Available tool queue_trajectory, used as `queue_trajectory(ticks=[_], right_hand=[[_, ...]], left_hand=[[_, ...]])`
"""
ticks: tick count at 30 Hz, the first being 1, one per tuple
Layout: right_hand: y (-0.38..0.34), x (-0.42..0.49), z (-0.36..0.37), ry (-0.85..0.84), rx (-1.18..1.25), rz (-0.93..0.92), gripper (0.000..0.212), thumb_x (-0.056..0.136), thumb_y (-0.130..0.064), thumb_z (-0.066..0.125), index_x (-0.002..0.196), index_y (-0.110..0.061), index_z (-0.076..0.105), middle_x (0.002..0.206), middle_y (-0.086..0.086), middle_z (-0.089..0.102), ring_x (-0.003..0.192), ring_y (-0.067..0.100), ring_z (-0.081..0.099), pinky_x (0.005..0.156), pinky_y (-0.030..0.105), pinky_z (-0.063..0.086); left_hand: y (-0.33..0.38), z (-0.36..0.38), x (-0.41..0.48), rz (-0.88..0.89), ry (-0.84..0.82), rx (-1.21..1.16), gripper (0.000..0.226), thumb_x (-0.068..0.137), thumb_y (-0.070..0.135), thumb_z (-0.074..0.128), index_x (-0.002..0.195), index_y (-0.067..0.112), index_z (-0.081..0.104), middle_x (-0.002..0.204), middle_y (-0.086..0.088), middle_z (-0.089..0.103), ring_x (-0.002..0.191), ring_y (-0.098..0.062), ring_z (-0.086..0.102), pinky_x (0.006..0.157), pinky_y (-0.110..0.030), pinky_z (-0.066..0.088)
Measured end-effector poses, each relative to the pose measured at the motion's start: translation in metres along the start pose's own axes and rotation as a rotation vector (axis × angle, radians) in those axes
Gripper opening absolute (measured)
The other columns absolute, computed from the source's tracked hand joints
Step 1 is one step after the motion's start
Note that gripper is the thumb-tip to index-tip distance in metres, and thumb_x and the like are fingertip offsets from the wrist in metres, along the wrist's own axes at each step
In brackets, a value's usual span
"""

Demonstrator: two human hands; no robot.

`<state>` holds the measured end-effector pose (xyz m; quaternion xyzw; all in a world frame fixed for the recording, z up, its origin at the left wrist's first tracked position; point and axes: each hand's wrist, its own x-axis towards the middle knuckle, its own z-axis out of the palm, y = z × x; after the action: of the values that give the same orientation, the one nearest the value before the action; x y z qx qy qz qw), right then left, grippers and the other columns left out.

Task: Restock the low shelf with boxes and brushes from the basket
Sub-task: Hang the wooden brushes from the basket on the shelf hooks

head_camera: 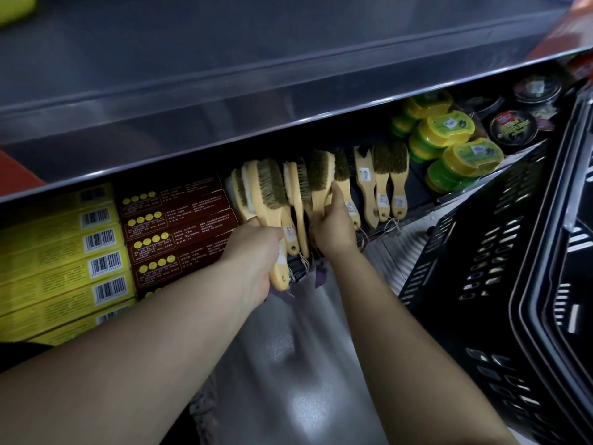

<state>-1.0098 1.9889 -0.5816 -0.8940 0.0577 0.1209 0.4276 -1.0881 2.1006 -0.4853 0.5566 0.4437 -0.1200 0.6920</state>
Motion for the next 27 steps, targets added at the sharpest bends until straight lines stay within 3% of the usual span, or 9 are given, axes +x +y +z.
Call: queue_trajectory(ticks=[3,6,10,13,15,17,21,24,27], right_hand=[[-0.005,-0.007,-0.003,0.054,-0.047,0.009,0.057,0.096,-0.020,0.046,0.148,-0.019,0.023,0.135,0.012,0.041,0.119,0.029,0.046,0.093,0.032,0.039],[-0.016,-0.023,-0.012,0.128,0.032,-0.035,0.037,0.097,-0.026,0.045,0.133,-0.014,0.046,0.126,0.011,0.047,0.113,0.025,0.050,0.093,0.035,0.043],[-0.024,-0.060,-0.027,-0.262,0.467,0.005,0.034,0.094,-0.043,0.048,0.099,-0.016,0.068,0.089,0.007,0.068,0.084,0.017,0.063,0.072,0.029,0.051],[-0.017,-0.074,-0.033,-0.408,0.587,-0.004,0.015,0.092,-0.022,0.059,0.102,-0.014,0.067,0.082,0.011,0.063,0.073,0.023,0.059,0.066,0.032,0.048],[-0.012,-0.074,-0.038,-0.373,0.603,0.000,0.013,0.091,-0.010,0.059,0.103,-0.010,0.065,0.077,0.013,0.059,0.067,0.023,0.051,0.057,0.030,0.041],[-0.007,-0.070,-0.044,-0.307,0.644,0.034,0.014,0.090,-0.004,0.058,0.103,-0.006,0.064,0.082,0.016,0.061,0.074,0.026,0.051,0.064,0.036,0.040],[0.000,-0.057,-0.053,-0.097,0.695,0.121,0.015,0.092,-0.008,0.056,0.105,-0.004,0.062,0.086,0.010,0.067,0.071,0.020,0.061,0.061,0.031,0.050],[0.006,-0.040,-0.053,0.067,0.608,0.158,0.019,0.092,-0.015,0.058,0.109,-0.008,0.063,0.092,0.006,0.069,0.080,0.015,0.065,0.068,0.025,0.054],[0.009,-0.024,-0.041,0.169,0.565,0.187,0.020,0.092,-0.019,0.058,0.109,-0.010,0.064,0.087,-0.002,0.068,0.078,0.010,0.063,0.063,0.018,0.049]], left_hand=[[-0.004,-0.001,0.007,0.050,-0.028,-0.019,0.019,0.089,0.002,0.058,0.104,0.013,0.063,0.094,-0.008,0.067,0.087,-0.022,0.067,0.080,-0.038,0.056],[-0.001,-0.001,0.011,0.081,-0.017,-0.090,0.029,0.083,-0.001,0.065,0.107,0.014,0.058,0.087,-0.004,0.067,0.061,-0.009,0.067,0.055,-0.023,0.053],[0.003,0.009,0.021,0.067,0.003,-0.101,0.026,0.080,0.002,0.069,0.093,0.021,0.059,0.080,-0.002,0.067,0.068,-0.014,0.064,0.056,-0.024,0.050],[0.003,0.019,0.021,0.003,-0.118,-0.065,0.017,0.081,0.002,0.068,0.091,0.014,0.062,0.079,-0.004,0.067,0.065,-0.012,0.063,0.053,-0.018,0.053],[0.003,0.025,0.023,0.000,-0.204,0.059,0.015,0.080,0.003,0.070,0.091,0.008,0.060,0.085,-0.007,0.067,0.068,-0.013,0.063,0.067,-0.022,0.056],[0.014,0.029,0.029,0.025,-0.260,0.265,0.027,0.078,0.008,0.073,0.102,0.004,0.060,0.090,-0.011,0.067,0.079,-0.017,0.064,0.082,-0.030,0.053],[0.047,0.035,0.054,0.335,-0.240,0.809,0.030,0.079,0.017,0.073,0.106,0.006,0.065,0.099,-0.009,0.065,0.092,-0.020,0.061,0.079,-0.029,0.050],[0.055,0.040,0.081,0.610,-0.089,0.937,0.031,0.083,0.016,0.069,0.112,0.012,0.058,0.112,-0.008,0.061,0.100,-0.022,0.058,0.078,-0.029,0.046],[0.054,0.049,0.106,0.767,-0.013,1.056,0.046,0.086,0.026,0.063,0.129,0.019,0.047,0.126,-0.007,0.055,0.109,-0.024,0.054,0.083,-0.033,0.046]])
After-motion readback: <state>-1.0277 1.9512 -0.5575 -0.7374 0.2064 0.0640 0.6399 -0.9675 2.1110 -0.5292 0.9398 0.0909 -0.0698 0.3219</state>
